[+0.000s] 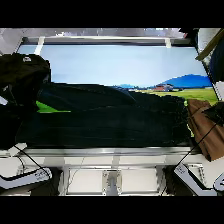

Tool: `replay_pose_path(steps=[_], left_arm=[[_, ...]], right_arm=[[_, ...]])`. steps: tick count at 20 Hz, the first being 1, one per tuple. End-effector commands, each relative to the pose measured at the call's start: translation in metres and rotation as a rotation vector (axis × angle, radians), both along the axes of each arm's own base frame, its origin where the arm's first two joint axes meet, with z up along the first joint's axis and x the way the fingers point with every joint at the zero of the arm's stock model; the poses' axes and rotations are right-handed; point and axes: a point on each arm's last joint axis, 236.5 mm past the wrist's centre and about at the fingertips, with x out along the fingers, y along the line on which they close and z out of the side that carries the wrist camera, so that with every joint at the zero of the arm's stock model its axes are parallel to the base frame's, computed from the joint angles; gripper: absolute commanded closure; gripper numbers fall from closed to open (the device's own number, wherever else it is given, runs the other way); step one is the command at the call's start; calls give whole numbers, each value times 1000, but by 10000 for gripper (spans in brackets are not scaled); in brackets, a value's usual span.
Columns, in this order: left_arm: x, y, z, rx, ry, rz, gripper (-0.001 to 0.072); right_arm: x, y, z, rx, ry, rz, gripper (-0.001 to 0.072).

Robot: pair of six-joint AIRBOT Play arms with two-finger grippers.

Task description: Fold the clothes and pants, and hang the long-sleeved shirts on hangers.

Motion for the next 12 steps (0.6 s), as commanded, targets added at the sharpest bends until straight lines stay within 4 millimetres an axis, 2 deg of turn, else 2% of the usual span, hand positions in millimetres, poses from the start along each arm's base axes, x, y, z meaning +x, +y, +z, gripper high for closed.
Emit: replay_pose_path(steps=[1, 2, 3, 4, 6, 9, 11, 12], left_arm=[[16, 2, 5, 2, -64, 21, 328], [21, 4, 7, 4, -90, 31, 461], [24, 6, 9, 13, -105, 36, 653], [27, 8, 12, 20, -116, 34, 692], [36, 12, 32, 41, -157, 31, 693], [51, 22, 106, 134, -312, 20, 693], [42, 27, 149, 246, -380, -22, 693], [33, 30, 156, 286, -363, -38, 693]], right_arm=[[0, 0, 0, 1, 0, -1, 373], [0, 0, 0, 1, 0, -1, 373], [0, 0, 0, 1, 0, -1, 373], [0, 1, 0, 3, 1, 0, 373], [-1, 2, 0, 7, 4, 4, 373], [-2, 2, 0, 7, 6, 4, 374], [-2, 1, 0, 3, 9, 4, 374], [-1, 0, 0, -3, 6, 0, 374]])
